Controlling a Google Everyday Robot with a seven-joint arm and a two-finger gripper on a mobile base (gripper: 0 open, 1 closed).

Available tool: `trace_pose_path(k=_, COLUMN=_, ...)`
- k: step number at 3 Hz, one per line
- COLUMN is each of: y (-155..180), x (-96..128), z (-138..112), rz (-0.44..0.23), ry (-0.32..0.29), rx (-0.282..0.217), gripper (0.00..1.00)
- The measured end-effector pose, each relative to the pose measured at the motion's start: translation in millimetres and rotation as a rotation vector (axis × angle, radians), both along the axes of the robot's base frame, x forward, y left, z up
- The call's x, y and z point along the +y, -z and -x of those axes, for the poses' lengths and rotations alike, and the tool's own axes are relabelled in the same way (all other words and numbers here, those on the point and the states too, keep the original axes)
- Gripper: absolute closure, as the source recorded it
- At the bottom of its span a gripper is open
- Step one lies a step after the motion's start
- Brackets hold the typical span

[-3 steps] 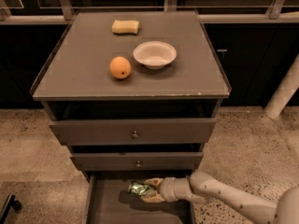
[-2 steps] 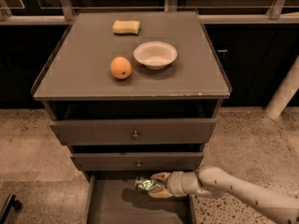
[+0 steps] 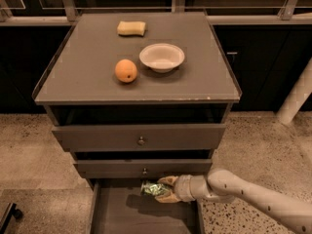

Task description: Pick green can from bottom drawer and place on counter

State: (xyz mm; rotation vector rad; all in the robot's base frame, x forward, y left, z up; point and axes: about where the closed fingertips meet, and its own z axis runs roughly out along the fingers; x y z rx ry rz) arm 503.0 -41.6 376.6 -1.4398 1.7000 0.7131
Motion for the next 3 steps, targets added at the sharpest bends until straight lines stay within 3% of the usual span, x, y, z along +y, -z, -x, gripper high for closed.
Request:
trace_pose_path(k=1, y=-22.3, x=5.2, z=5.8, rz=0.039, ry=-0.018, rx=-0.037, gripper=1.00)
trace_pose_path(k=2, y=-80.7, x=15.6, z=16.5, rz=0.109, ry=-0.014, rx=-0.149, gripper=1.00)
trace_pose_path(k=3, y=-137.0, x=45.0, z=53.9, rz=0.168, ry=-0.052, rx=-0.222, gripper=1.00)
